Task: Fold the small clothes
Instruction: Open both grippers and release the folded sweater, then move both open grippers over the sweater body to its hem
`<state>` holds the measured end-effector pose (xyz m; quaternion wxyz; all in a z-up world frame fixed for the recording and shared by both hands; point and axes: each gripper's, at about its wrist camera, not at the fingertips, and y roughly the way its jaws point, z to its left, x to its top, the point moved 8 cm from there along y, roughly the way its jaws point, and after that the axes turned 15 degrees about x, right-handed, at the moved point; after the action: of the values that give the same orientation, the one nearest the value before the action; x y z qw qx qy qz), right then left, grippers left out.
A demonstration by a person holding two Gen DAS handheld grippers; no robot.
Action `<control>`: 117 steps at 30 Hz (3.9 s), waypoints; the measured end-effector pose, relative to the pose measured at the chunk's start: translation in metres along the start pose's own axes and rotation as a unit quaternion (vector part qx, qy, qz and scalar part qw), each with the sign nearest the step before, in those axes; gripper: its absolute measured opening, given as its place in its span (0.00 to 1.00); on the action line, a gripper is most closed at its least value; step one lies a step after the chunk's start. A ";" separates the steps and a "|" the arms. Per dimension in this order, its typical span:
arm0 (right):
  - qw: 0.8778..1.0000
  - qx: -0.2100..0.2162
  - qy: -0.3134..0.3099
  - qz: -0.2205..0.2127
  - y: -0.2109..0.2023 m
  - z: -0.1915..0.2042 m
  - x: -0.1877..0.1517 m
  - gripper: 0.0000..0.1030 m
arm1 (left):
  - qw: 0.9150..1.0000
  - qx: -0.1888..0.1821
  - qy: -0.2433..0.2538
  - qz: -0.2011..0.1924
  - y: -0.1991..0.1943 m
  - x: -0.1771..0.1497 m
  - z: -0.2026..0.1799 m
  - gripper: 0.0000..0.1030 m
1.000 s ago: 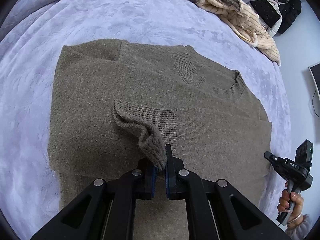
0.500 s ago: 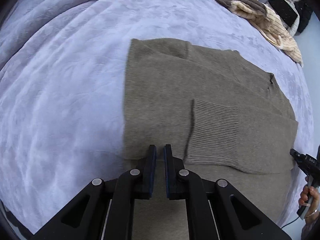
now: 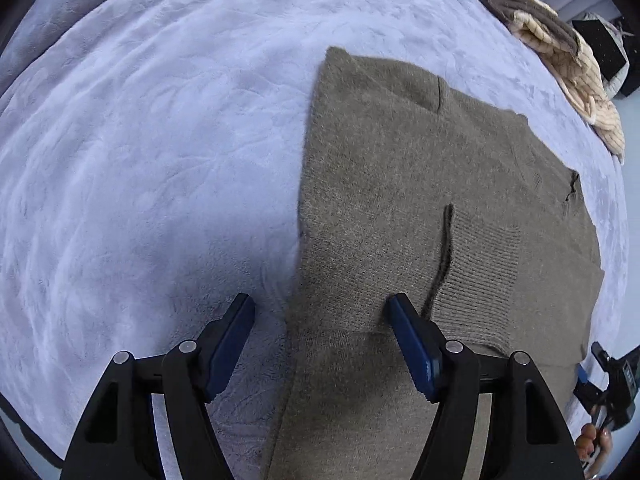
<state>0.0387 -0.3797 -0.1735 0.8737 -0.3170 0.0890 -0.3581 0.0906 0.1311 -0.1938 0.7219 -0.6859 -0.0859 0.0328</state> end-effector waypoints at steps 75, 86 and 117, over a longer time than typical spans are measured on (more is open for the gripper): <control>0.987 -0.096 -0.090 0.096 -0.042 0.057 -0.207 0.86 | 0.981 0.043 0.187 -0.037 -0.098 -0.186 0.019 0.98; 0.985 -0.097 -0.079 0.116 -0.037 0.046 -0.223 0.86 | 0.979 0.037 0.200 -0.018 -0.086 -0.203 0.024 0.98; 0.966 -0.170 -0.045 0.191 -0.063 -0.045 -0.256 0.86 | 0.967 -0.030 0.238 0.090 -0.034 -0.283 0.021 0.98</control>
<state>-0.2006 -0.2616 -0.1878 0.8623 -0.4537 0.1679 -0.1497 -0.1936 0.1036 -0.1813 0.6946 -0.7002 0.1496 -0.0698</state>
